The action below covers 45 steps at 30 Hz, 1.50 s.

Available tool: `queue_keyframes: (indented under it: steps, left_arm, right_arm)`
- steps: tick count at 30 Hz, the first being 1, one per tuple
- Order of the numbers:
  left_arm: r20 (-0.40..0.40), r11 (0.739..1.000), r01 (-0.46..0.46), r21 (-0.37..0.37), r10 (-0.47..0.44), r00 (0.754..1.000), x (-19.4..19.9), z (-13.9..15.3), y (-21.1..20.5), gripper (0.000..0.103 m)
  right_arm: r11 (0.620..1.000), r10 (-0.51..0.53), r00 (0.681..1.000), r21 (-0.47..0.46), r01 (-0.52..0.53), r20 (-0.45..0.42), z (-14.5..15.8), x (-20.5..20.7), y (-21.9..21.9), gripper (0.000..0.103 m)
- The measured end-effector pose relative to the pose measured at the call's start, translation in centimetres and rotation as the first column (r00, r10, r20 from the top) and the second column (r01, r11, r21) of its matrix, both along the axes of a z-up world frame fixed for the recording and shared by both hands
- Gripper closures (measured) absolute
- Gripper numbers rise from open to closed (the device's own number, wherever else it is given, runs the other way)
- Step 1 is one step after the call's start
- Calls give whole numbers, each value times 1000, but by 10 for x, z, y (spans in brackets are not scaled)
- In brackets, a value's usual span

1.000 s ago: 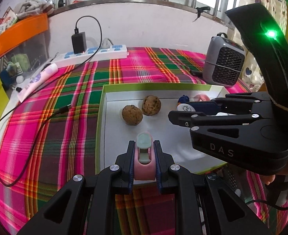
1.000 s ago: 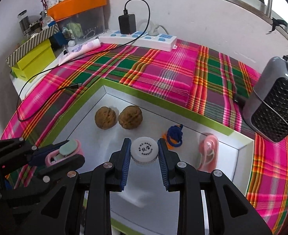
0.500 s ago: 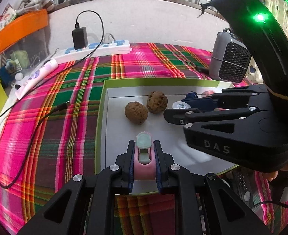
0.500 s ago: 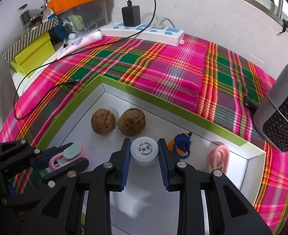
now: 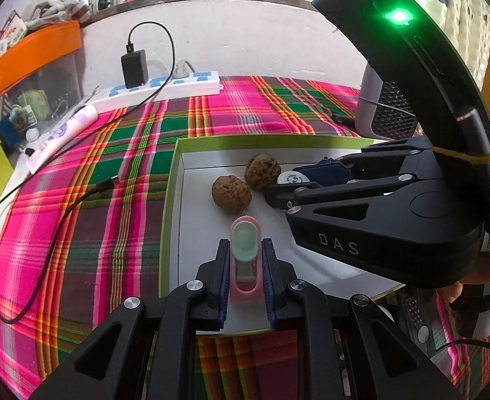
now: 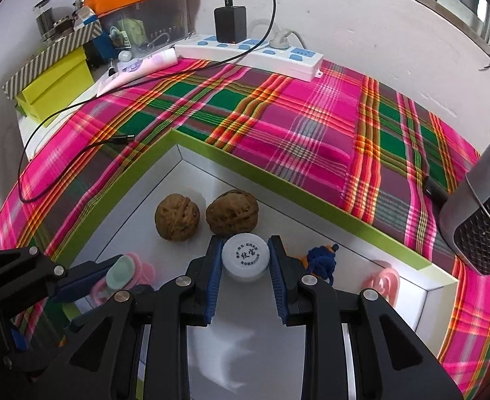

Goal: Organize objects
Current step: 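Open the right tool to drop the container in the box while the left tool releases the clip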

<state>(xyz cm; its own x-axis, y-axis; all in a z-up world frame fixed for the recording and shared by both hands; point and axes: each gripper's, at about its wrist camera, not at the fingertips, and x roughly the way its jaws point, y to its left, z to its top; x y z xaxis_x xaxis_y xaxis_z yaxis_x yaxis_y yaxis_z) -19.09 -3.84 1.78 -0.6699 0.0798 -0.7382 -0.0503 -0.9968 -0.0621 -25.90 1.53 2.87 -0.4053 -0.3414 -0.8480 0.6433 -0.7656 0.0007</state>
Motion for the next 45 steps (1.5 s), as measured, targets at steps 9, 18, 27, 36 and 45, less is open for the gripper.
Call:
queue_keyframes:
  steps: [9,18,27,36,45]
  left_arm:
    - [-1,1000,-2,-1,2,1000,0,0,-1,86]
    - [-1,1000,-11,-10,11,1000,0,1,-1,82]
    - [0,1000,-16,-11,16,1000,3,3,-2,79]
    - [-10,1000,-30,2,30,999,10,8,-6,75]
    - [-20,999,-40,3,40,999,21,13,-8,74]
  right_arm:
    - [1000,19,1000,0,-19,-11,0,4,0,74]
    - [1000,21,1000,-2,-21,-2,1,4,0,74]
    - [1000,4,1000,-18,-4,-14,3,7,6,58]
    - [998,-24,999,-63,22,-27,15,16,16,58]
    - [995,-41,998,-97,37,-42,25,30,25,58]
